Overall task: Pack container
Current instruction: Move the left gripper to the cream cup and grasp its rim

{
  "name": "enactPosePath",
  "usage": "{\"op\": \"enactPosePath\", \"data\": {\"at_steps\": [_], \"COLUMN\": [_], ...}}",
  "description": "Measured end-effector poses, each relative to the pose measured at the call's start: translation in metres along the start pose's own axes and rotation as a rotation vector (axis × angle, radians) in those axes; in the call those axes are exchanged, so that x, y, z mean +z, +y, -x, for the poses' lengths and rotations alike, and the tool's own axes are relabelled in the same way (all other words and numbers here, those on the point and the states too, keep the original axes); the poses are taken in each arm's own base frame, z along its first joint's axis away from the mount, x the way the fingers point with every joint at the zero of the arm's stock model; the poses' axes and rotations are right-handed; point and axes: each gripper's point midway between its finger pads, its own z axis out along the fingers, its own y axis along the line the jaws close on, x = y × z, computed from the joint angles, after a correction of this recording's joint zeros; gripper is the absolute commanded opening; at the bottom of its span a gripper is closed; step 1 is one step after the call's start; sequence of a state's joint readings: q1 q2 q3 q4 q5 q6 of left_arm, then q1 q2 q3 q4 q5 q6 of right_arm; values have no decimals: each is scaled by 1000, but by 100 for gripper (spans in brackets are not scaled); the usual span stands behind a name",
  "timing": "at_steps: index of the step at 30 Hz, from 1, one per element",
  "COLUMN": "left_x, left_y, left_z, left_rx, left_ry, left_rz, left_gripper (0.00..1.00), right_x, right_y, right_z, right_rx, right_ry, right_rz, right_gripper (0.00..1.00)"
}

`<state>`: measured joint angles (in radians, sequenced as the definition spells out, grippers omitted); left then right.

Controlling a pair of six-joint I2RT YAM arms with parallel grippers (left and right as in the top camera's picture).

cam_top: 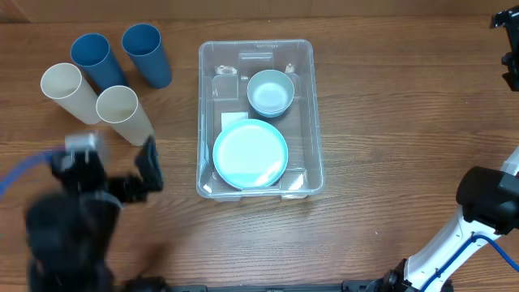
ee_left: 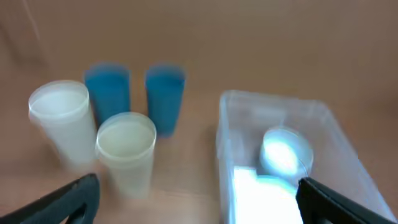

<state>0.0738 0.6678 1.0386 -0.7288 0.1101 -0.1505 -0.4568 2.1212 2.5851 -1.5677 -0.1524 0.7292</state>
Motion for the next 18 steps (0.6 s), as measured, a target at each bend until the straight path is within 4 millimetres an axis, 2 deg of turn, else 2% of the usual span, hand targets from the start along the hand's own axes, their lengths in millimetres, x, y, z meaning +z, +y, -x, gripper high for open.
{"op": "enactPosePath", "data": {"at_steps": [2,5,7,8,11,13,18], "left_x": [23,73,113,131,165,176,179], "left_y": [2,8,14,17,23,27,46], "left_z": [8,1,-19,-38,-88,-105,-104], "left_rx": [14,11,-6,-8,-8,-15,28], "left_ry": [156,413,545,620,805,862,853], "left_rz": [23,50,56,55,30,36,138], "left_gripper": [100,100,100,100,100,100,100], "right_x": [0,0,0,0,0,0,0], "right_y": [0,0,0,0,0,0,0], "right_z": [0,0,0,0,0,0,0], "right_rx": [-1,0,0,0,0,0,0], "right_ry": [0,0,0,0,0,0,0], "right_rz": [0,0,1,0,1,0,1], "right_gripper": [100,100,100,100,100,100,100]}}
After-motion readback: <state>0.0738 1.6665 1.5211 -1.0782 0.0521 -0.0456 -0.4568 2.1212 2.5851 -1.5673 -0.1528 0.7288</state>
